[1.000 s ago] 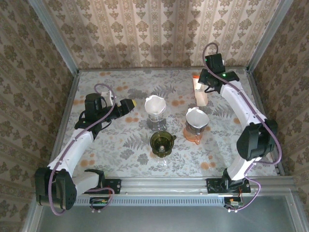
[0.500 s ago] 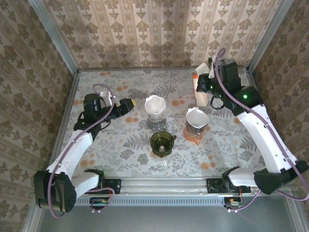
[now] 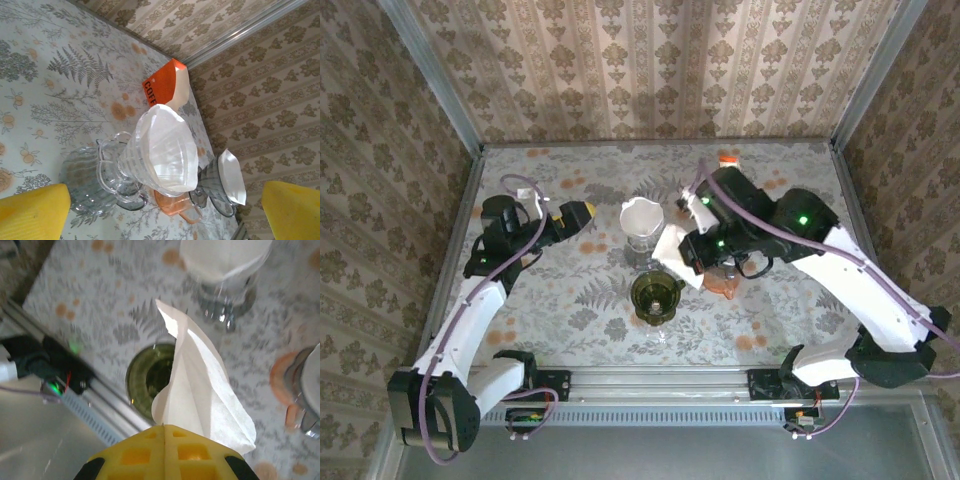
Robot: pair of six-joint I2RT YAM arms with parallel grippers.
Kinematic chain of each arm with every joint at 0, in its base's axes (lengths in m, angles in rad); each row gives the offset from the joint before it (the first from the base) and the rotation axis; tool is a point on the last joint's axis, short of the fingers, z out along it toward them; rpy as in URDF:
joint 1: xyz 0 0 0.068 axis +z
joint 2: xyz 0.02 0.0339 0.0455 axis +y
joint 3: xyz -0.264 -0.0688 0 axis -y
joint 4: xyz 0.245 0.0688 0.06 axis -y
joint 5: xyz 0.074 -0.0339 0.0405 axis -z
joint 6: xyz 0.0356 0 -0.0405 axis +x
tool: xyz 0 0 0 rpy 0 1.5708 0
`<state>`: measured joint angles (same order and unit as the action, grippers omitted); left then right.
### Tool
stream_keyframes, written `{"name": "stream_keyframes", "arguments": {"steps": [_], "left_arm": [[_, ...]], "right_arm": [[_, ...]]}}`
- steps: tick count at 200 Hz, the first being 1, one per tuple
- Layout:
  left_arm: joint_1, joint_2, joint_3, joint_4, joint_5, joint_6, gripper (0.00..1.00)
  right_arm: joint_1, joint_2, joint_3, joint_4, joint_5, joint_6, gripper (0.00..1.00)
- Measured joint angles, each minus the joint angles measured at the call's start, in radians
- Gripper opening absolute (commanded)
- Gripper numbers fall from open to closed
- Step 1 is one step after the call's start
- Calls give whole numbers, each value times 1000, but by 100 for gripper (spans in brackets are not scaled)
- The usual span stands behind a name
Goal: Place the coffee filter in the dripper
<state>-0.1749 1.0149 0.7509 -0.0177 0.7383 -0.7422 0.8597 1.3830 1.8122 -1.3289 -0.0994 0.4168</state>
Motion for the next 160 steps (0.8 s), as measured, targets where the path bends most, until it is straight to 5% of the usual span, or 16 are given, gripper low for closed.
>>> {"name": "stream_keyframes", "arguments": {"steps": [72,160], "left_arm": [[2,-3,-21,98,97,-54,90],[8,-29,-21,59,107,-36,92]], "right_arm": [[51,145,83,-150,-7,35,0],[114,308,156,-183,-30,35,0]]}}
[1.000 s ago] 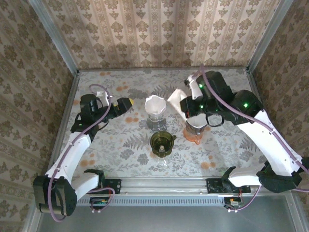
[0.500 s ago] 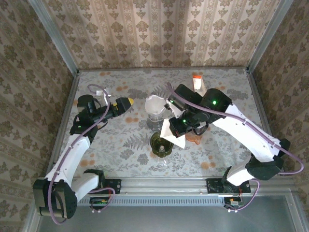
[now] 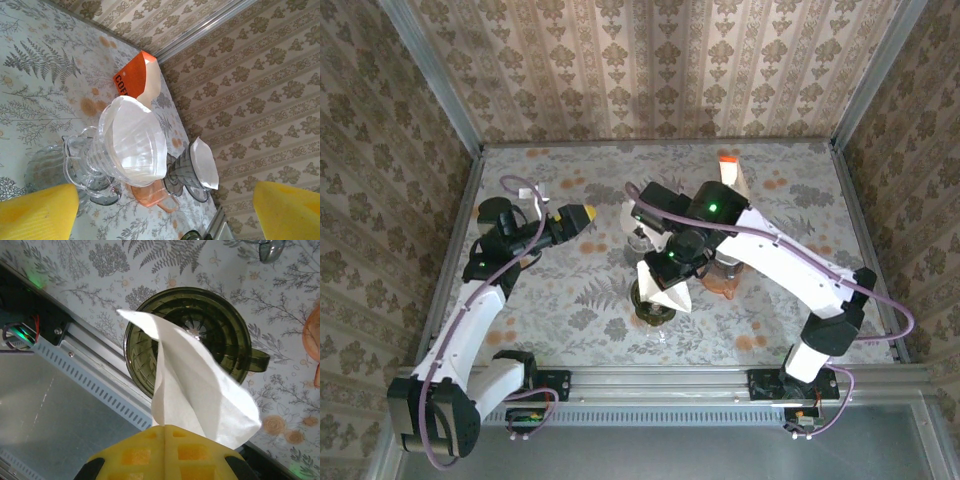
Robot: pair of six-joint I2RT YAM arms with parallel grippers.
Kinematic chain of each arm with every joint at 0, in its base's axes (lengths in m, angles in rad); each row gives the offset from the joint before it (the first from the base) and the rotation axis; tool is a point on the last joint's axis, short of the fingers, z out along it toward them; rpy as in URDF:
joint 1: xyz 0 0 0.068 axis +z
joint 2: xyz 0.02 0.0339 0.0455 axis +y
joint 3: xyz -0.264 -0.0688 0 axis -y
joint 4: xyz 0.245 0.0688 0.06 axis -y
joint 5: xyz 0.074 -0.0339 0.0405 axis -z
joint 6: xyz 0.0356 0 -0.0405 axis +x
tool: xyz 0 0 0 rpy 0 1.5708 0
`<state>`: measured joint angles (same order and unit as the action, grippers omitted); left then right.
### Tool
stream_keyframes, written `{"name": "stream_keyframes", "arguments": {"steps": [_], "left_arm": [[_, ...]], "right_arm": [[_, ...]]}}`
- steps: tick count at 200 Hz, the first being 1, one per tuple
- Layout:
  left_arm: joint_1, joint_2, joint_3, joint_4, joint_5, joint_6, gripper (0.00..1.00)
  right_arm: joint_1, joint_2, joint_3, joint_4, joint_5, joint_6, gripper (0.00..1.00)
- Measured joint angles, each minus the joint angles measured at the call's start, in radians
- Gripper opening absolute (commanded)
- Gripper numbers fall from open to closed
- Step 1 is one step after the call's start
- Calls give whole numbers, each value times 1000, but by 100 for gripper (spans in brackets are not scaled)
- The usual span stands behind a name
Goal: Place the coffee filter in the dripper
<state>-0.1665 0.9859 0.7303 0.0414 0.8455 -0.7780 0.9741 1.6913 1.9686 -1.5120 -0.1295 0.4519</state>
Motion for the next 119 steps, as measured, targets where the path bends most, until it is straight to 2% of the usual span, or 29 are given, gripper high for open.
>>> {"name": "stream_keyframes", "arguments": {"steps": [80,119], "left_arm": [[6,0,-3,-6,12,7,91],[6,0,-12,-5,15,7,93]], "right_arm": [[39,85,13,19,0,-7,0],[39,85,-42,60,0,-7,0]]}}
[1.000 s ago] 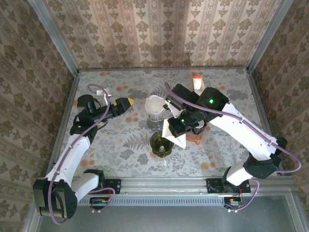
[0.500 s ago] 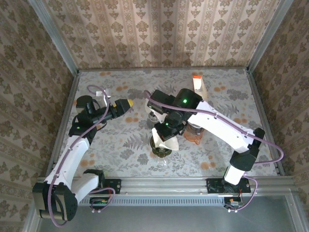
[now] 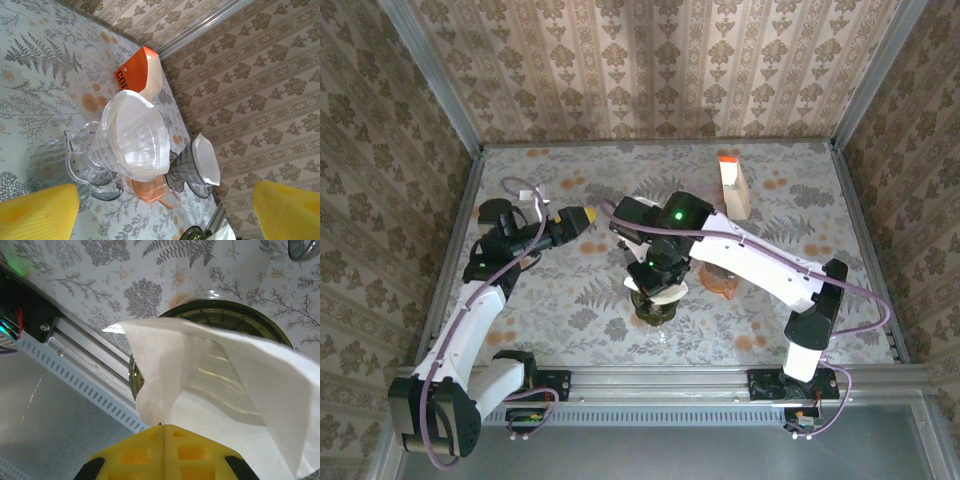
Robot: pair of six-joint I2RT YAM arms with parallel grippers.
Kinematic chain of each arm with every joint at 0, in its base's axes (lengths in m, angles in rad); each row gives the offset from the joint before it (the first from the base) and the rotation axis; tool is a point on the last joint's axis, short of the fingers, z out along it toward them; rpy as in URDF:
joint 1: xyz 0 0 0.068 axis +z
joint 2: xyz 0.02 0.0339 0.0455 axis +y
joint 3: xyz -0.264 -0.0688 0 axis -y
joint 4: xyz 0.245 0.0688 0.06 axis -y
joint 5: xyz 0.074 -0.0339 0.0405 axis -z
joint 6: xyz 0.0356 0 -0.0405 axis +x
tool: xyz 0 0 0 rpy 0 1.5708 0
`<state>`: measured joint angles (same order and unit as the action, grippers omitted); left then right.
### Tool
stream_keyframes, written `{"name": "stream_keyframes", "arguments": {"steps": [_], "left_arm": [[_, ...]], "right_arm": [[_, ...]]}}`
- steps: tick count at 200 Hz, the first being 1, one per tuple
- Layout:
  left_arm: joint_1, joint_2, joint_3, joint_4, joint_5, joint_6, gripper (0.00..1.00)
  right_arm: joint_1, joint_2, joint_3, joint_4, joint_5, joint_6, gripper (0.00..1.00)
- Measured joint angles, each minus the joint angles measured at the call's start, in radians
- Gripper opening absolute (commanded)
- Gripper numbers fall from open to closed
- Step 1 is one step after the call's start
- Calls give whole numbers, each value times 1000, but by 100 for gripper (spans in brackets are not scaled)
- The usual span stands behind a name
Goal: Place the coffee filter in the dripper
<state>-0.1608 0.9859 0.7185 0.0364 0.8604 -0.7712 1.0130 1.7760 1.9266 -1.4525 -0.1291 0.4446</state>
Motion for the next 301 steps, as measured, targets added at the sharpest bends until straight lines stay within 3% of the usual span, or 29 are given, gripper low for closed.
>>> {"name": "stream_keyframes", "arguments": {"steps": [97,114,147,182,231,256,301], "left_arm": [[0,0,-14,18,0,-23,90],[0,0,-14,18,1,-24,83],[-23,2,-5,-20,-4,-3,50],[-90,7,37,-123,-27,58,52],[-165,12,99,-274,-69,141,52],[-232,13,156,-378,-111,207,51],[-363,15,253,-551,-196,310,40]], "right_arm": [[0,-2,-118,79,0,0,0],[0,-7,-127,92,0,-1,12],[0,-45,-149,118,5,-4,24],[0,-108,-182,152,17,-10,42],[0,-209,-251,215,39,-24,57],[-10,-275,-307,251,50,-23,59],[-29,-351,-393,315,50,-36,50]]}}
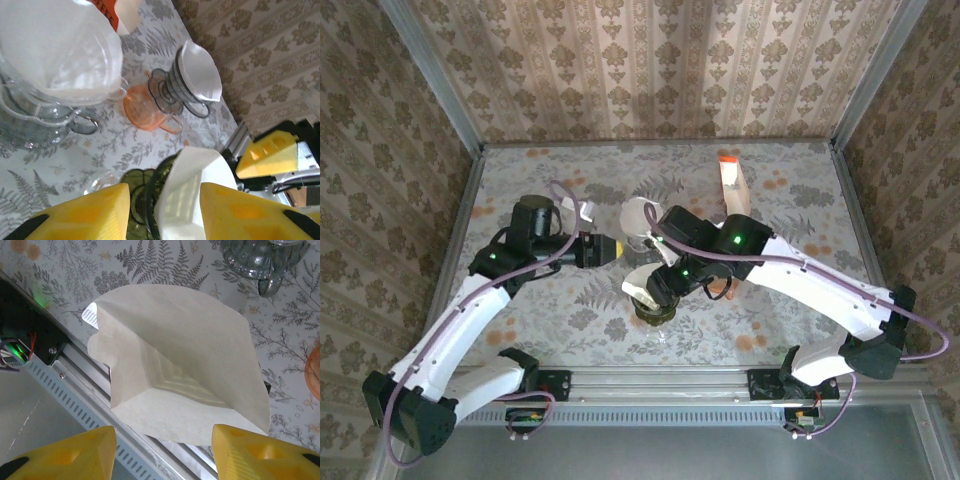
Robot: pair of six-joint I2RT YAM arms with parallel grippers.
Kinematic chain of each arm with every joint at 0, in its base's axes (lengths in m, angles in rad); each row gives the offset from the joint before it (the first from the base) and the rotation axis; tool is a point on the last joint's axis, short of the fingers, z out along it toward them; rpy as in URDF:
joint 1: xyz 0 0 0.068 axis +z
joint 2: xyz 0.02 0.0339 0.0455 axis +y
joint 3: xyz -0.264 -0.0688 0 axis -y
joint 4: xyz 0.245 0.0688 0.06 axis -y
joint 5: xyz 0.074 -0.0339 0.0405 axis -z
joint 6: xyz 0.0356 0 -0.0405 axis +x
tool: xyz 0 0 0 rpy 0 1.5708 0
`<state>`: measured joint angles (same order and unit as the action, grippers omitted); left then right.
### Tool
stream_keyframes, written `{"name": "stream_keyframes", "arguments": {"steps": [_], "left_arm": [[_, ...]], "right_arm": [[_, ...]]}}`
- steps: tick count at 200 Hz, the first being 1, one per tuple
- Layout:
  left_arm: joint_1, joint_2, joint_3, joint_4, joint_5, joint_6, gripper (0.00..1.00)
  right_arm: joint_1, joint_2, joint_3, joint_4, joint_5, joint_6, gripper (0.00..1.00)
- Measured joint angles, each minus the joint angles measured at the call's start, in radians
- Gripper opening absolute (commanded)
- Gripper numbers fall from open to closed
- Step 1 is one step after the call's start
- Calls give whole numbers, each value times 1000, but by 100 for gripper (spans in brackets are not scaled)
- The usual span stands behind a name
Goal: Place the coffee filter in the dripper
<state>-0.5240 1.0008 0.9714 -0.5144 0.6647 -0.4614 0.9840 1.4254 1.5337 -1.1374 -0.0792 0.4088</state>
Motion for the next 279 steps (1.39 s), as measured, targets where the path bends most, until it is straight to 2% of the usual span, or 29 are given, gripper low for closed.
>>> {"name": "stream_keyframes", "arguments": {"steps": [52,77,89,155,279], "left_arm": [[-76,41,32,-104,-60,40,32],[-107,67,32,-138,-68,45,34],[-113,71,32,-149,-67,51,39],[-128,88,32,-188,-56,67,43],[-168,128,33,-213,-60,101,25]], "right_arm": [[0,1,-57,58,-31,-39,31],[0,1,-67,76,-35,-45,26],[0,2,-74,82,-35,-47,26],[0,8,-110,95,-38,-47,24],[0,8,-124,103,-37,-44,27]]}}
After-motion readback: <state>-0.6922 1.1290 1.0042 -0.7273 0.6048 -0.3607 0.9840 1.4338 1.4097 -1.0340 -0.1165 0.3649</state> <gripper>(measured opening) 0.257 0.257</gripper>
